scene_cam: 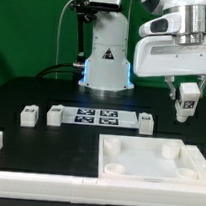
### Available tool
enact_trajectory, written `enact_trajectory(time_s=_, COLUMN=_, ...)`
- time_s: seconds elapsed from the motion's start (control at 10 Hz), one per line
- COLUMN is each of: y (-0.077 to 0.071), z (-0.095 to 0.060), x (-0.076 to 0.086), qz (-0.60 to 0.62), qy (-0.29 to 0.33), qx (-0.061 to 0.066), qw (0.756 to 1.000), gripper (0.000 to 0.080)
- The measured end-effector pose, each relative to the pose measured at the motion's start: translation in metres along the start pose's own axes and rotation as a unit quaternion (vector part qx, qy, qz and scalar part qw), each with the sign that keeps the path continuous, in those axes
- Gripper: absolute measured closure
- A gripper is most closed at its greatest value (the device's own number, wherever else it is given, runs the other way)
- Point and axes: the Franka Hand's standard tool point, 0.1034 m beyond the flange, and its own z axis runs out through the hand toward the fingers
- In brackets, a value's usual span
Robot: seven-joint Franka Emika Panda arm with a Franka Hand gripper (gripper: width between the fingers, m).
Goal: Assemble one leg
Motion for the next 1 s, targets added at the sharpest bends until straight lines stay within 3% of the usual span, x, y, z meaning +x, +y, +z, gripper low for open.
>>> enact_trajectory(time_s=0.5, y=0.034, z=0.017, x=0.081, qz=-0.066, qy=0.022, qx=-0.005, qw=0.998, gripper=0.0509)
enact_trajectory(time_s=0.8, y=0.034, z=0.016, x=0.086, qz=-0.069, qy=0.044, qx=-0.005, qw=0.997, gripper=0.0509)
enact_trajectory(time_s=1.0, y=0.036, z=0.013, x=0.093, qz=-0.070, qy=0.122, qx=-0.007, qw=0.990, gripper=0.0509)
